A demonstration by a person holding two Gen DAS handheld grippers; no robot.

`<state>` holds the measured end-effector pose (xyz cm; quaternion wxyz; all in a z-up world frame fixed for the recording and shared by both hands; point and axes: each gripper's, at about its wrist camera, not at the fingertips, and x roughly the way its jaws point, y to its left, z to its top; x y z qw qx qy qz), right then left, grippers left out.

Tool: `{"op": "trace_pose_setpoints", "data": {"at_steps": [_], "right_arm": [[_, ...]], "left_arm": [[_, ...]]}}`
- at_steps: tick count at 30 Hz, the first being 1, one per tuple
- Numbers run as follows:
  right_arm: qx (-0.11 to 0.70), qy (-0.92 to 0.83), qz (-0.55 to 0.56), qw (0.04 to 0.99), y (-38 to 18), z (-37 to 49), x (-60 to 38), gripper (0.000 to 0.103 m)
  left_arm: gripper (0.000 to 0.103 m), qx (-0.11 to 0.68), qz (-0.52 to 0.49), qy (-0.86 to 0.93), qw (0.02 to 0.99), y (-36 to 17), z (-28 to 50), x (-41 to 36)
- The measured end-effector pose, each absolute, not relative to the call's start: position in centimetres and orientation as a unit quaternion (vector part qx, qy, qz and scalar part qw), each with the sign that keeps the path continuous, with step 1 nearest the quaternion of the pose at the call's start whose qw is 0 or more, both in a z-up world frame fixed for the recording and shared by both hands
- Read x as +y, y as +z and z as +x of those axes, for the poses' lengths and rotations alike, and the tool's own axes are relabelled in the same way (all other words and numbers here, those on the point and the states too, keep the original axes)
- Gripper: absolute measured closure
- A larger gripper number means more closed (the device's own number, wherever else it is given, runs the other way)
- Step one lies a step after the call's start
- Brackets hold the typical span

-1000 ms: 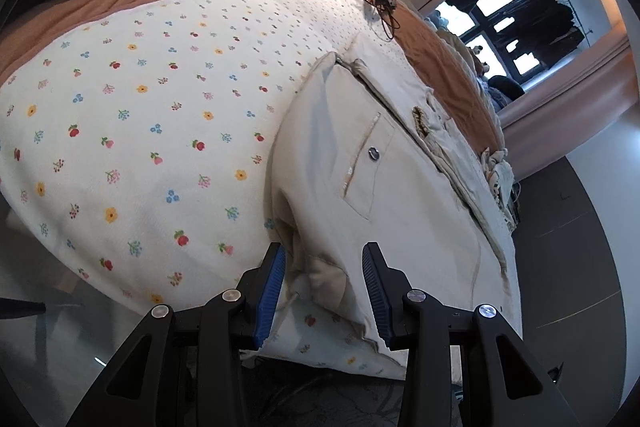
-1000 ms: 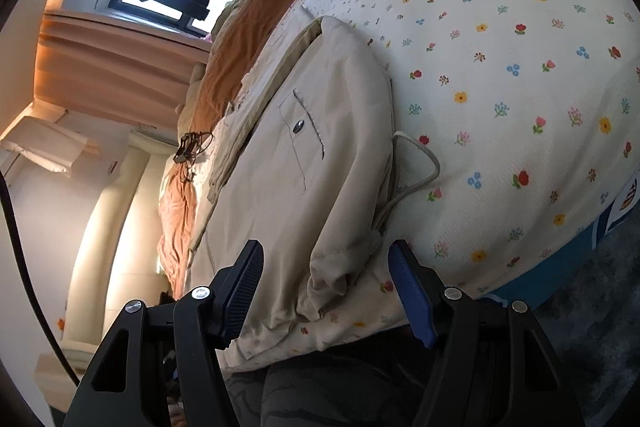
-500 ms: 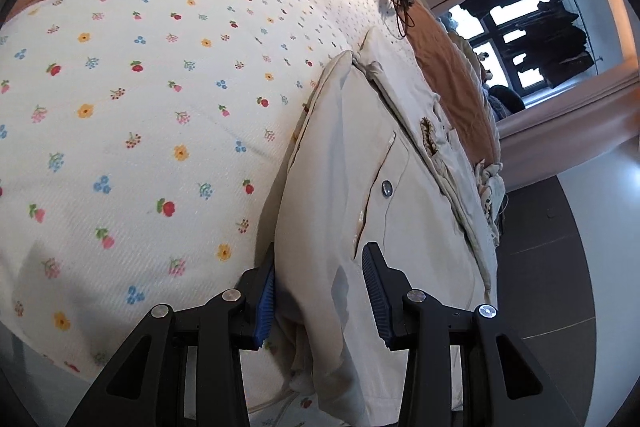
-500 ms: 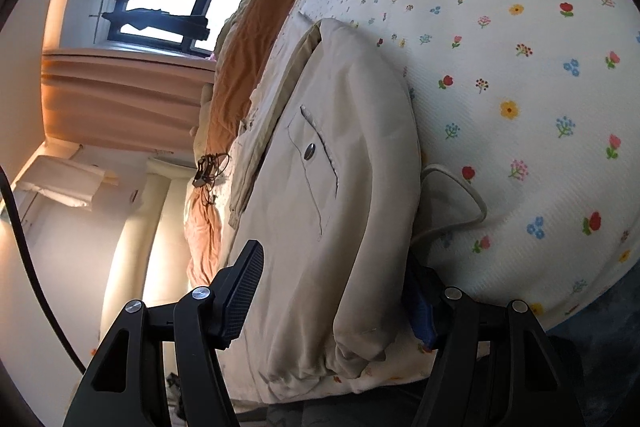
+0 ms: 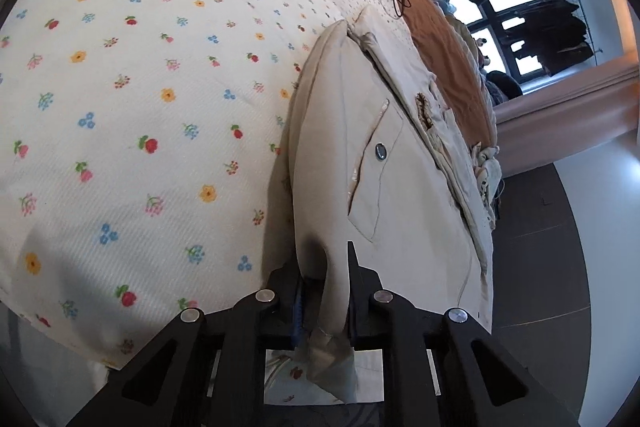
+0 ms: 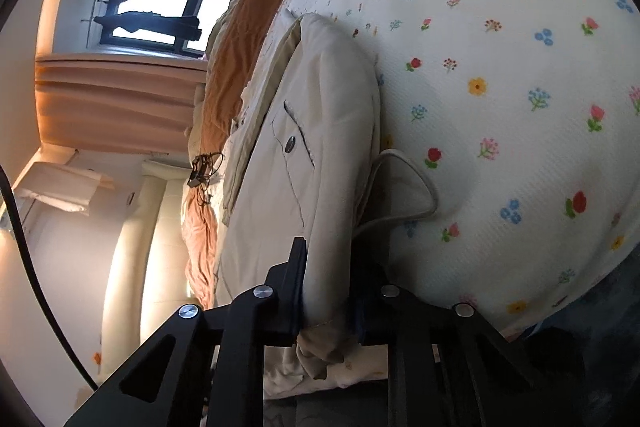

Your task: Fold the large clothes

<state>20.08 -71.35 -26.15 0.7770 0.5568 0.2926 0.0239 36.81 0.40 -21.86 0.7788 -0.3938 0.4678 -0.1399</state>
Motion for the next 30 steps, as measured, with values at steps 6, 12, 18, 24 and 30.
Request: {"op": "trace_pose_setpoints", "data": {"at_steps": [6,12,18,24,30], "right_arm": [[0.257,0.026,0.543,0.799,-22.8,18.7,-71.7,0.087],[0.224,0.048,0.537,0.812,-19.1,17.2,-71.8,0.087],[0.188,0.076,0.531,0.823,-14.4,15.3,-71.2,0.087],[0.147,0.114,0.522,0.832,-10.5,12.5,-70.5,0.087],[0.121,0.14,0.508,0.841,-7.4,9.7,-69.5,0.087]], "left_arm": [[0.094,0.436,-0.404,-0.159,0.788,-19.2,35.2,0.8],[0.095,0.408,-0.416,-0.172,0.794,-15.2,33.5,1.2],[0.095,0.379,-0.424,-0.185,0.801,-10.9,31.4,1.6],[0.095,0.347,-0.432,-0.196,0.809,-6.6,28.6,2.9],[0.095,0.31,-0.441,-0.21,0.816,-3.0,24.5,4.4]]}}
